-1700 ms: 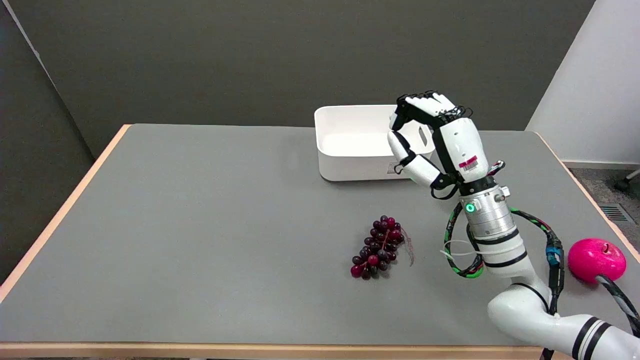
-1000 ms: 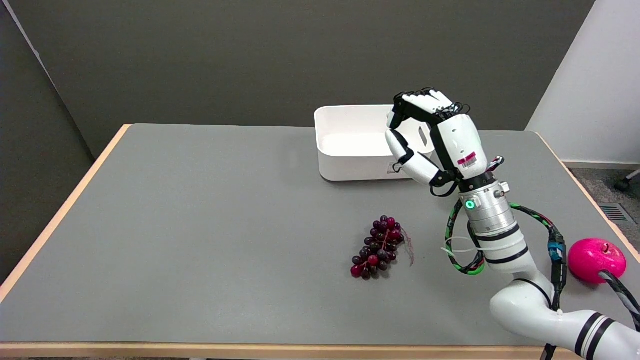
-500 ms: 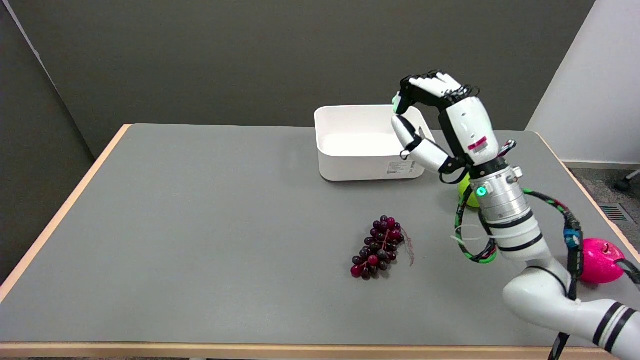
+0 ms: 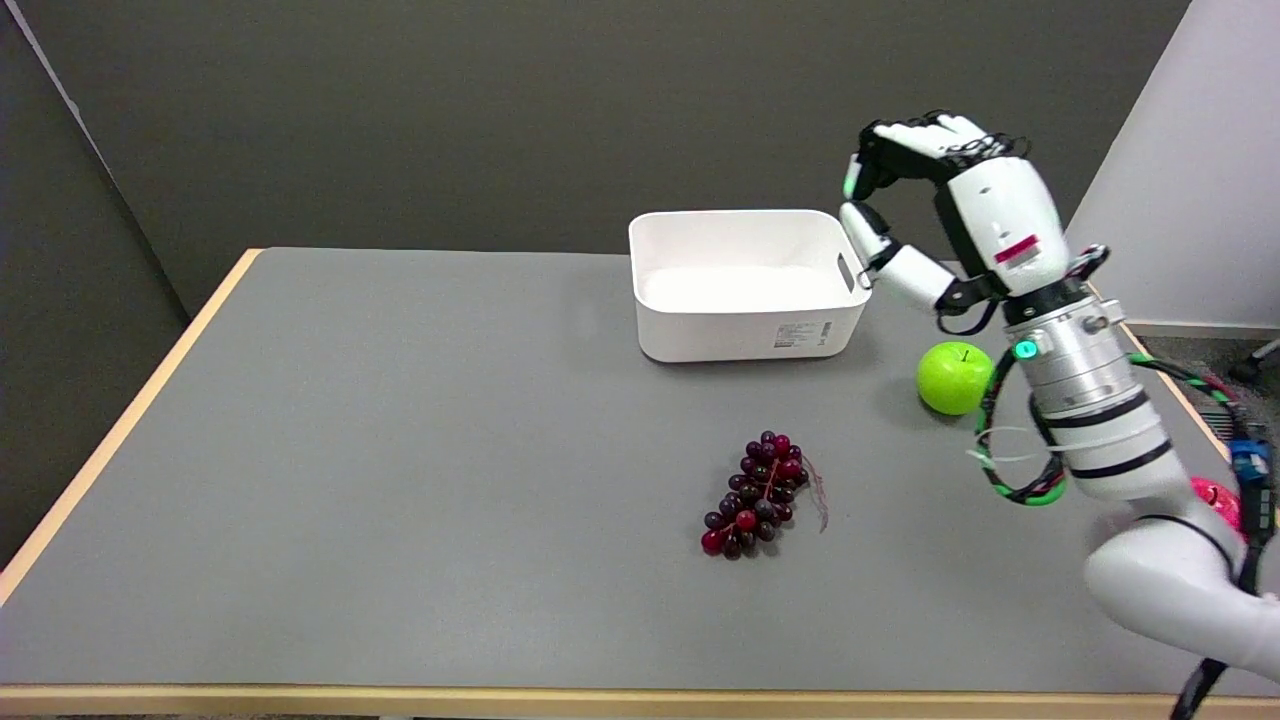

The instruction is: Pick up the red apple.

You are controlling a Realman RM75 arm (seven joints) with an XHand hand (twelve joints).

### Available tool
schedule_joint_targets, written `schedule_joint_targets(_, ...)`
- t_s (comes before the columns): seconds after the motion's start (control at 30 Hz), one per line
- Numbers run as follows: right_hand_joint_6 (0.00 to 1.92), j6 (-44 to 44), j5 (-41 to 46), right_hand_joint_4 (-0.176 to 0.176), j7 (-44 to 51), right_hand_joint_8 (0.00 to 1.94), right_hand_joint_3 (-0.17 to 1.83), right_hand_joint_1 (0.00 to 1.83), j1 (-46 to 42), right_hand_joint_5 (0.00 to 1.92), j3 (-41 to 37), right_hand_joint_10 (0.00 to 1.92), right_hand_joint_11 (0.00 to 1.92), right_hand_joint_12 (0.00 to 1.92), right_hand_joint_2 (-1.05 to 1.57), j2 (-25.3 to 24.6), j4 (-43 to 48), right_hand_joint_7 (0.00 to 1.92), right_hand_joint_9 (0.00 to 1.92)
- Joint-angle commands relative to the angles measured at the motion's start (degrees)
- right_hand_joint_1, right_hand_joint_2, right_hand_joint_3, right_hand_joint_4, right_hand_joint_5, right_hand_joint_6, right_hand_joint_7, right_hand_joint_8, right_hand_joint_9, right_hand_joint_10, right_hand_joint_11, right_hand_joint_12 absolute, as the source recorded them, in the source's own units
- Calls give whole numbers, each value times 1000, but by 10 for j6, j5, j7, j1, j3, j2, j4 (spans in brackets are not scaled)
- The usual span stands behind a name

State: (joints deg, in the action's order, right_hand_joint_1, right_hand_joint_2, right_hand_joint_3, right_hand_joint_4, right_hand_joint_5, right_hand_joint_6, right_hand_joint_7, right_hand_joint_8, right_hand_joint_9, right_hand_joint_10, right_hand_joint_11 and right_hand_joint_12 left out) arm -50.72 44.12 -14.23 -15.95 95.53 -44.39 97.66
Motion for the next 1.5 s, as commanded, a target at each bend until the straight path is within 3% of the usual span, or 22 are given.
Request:
schedule_joint_targets(0.03, 1575, 68, 116, 120, 39, 929, 352, 850, -191, 625, -225, 1196, 413, 1563, 1152, 44, 62, 731, 618)
schedule_joint_targets(0.13, 1572, 78, 134, 136, 36, 911, 349, 842, -231, 625, -284, 1196, 417, 1570, 1152, 37, 60, 722, 618)
schedule_joint_targets(0.2, 1277, 87, 145, 68, 36, 929, 766, 600, -251, 574, -317, 1207, 415, 1566, 905, 30, 58, 709, 607)
schedule_joint_targets(0.23, 1211, 93, 152, 55, 36, 933, 856, 544, -260, 561, -333, 1209, 414, 1565, 848, 22, 56, 706, 605)
schedule_joint_targets(0.57, 1068, 139, 178, 105, 35, 813, 872, 479, -334, 490, -473, 1152, 383, 1537, 753, -48, 61, 651, 556)
schedule_joint_targets(0.6, 1048, 113, 273, 107, 20, 790, 884, 487, -407, 485, -482, 1141, 368, 1531, 738, -68, 193, 643, 549)
schedule_joint_targets(0.63, 1031, 145, 183, 109, 35, 770, 896, 495, -339, 481, -480, 1132, 355, 1526, 724, -56, 58, 636, 543)
schedule_joint_targets(0.67, 1028, 153, 178, 111, 37, 766, 888, 488, -335, 477, -485, 1128, 352, 1517, 726, -57, 41, 632, 539)
schedule_joint_targets(1.2, 846, 277, 212, 119, 6, 655, 867, 387, -355, 410, -512, 1057, 290, 1445, 658, -71, 50, 576, 475)
schedule_joint_targets(1.5, 734, 282, 157, 122, 0, 548, 870, 370, -386, 367, -518, 969, 235, 1369, 648, -102, 48, 517, 413)
